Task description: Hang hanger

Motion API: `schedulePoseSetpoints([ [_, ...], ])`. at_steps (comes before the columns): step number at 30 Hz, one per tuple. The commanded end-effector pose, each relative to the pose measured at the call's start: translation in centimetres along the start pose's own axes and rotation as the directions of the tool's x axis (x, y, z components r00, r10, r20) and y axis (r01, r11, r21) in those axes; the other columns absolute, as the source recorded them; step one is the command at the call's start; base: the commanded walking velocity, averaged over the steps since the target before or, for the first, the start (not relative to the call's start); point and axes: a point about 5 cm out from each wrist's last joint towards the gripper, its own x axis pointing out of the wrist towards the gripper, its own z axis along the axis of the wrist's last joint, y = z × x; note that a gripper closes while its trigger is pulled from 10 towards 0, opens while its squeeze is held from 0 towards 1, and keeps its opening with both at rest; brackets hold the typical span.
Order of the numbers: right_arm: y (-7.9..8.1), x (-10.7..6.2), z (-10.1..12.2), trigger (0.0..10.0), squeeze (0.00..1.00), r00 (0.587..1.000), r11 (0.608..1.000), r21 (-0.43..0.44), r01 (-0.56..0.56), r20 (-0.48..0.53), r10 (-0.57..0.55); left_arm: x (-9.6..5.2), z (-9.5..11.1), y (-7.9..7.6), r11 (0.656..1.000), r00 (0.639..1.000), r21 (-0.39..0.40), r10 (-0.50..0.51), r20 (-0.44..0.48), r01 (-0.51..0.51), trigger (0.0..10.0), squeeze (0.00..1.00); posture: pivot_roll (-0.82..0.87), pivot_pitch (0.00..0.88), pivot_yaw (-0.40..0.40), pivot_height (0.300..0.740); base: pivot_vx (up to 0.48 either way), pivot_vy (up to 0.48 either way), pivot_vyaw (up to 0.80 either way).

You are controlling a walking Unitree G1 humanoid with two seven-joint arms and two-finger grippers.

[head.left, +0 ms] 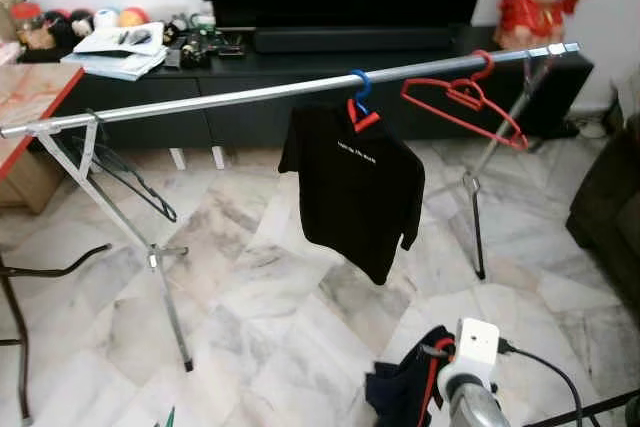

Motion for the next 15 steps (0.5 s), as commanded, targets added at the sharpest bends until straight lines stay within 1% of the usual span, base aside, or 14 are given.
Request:
schedulePoseSetpoints([
  [1,0.54,0.17,0.41,10.0,0.00,1.000,1.000,0.007,-0.012,0.015,0.012,-0.07,-0.29,0.35,1.000,1.000,-0.002,0.010,-0.009,-0.010,10.0,0.00,0.03,0.074,-0.015,0.740,-0.330,0.000,0.00],
  [8,0.63,0.17,0.40,10.0,0.00,1.000,1.000,0.007,-0.015,0.013,0.015,-0.13,-0.53,0.47,1.000,1.000,-0.003,0.011,-0.015,-0.011,10.0,0.00,0.04,0.075,-0.016,0.740,-0.331,0.000,0.00],
  [15,0.70,0.19,0.42,10.0,0.00,1.000,1.000,0.005,-0.020,0.012,0.020,-0.15,-0.83,0.13,1.000,1.000,-0.002,0.010,-0.028,-0.010,10.0,0.00,0.04,0.075,-0.016,0.740,-0.334,0.000,0.00],
])
